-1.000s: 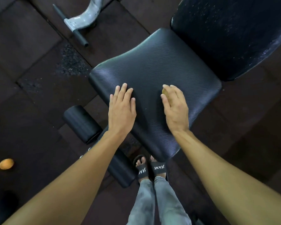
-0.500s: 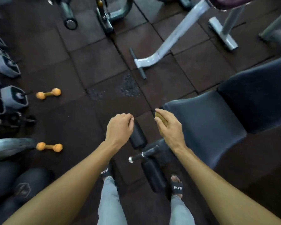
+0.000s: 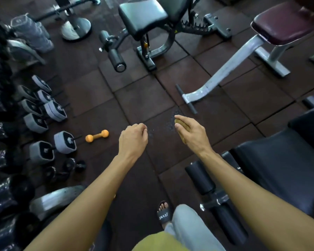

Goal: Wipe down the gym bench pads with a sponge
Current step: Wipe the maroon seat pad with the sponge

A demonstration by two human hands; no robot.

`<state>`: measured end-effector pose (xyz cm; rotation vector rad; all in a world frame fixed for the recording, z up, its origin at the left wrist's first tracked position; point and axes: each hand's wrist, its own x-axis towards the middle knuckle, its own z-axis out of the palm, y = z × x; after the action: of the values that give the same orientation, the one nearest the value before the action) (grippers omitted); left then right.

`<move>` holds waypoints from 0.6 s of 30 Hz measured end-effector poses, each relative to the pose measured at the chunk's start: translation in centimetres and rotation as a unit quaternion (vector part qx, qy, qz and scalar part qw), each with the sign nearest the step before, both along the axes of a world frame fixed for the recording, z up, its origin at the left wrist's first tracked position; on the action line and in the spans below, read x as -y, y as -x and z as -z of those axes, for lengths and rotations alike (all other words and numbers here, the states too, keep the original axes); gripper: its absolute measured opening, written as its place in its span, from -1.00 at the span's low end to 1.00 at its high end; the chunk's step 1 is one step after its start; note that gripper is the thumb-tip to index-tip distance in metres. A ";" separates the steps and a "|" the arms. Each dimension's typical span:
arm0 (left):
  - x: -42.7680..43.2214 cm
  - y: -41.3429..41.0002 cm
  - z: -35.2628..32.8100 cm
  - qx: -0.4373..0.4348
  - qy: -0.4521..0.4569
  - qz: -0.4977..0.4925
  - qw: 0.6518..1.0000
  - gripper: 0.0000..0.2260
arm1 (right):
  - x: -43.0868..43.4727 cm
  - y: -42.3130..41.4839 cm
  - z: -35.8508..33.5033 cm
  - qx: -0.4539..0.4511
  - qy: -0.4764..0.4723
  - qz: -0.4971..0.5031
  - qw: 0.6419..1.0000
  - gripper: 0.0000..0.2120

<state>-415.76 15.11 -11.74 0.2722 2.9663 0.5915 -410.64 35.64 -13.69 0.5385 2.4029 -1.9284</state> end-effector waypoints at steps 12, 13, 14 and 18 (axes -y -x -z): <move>-14.5 23.6 -3.2 0.006 0.000 0.133 0.991 -0.81 | -10.2 18.4 -2.7 0.008 -0.027 0.146 0.989 -0.68; -16.1 25.4 -3.6 0.002 -0.005 0.147 0.989 -0.82 | -11.5 19.9 -3.4 0.009 -0.039 0.157 0.987 -0.66; -18.0 27.4 -4.1 0.000 -0.009 0.167 0.986 -0.83 | -13.0 21.4 -4.2 0.009 -0.053 0.164 0.985 -0.64; -25.3 34.3 -5.3 0.000 -0.011 0.240 0.971 -0.83 | -18.7 26.7 -5.9 0.040 -0.081 0.212 0.973 -0.59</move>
<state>-450.03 40.41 -6.46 0.9521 2.7349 0.5541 -437.38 54.34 -7.75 1.2003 2.5675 -1.7970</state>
